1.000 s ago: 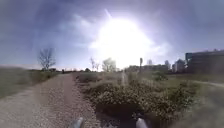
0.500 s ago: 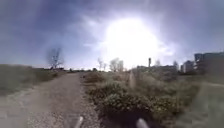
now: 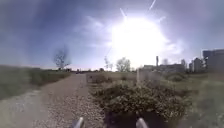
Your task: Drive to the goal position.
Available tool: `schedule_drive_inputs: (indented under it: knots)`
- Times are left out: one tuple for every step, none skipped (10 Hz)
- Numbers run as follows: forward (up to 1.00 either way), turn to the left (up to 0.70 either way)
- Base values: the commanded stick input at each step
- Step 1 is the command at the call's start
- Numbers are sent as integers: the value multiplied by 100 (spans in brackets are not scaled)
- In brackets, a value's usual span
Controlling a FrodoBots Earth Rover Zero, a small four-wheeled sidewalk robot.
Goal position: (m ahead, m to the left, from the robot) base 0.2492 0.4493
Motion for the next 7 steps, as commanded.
schedule_drive_inputs:
  knots:
    - [15, 31]
    - [15, 31]
    - [15, 31]
    - [15, 31]
    - [15, 31]
    - [14, 8]
    - [6, 0]
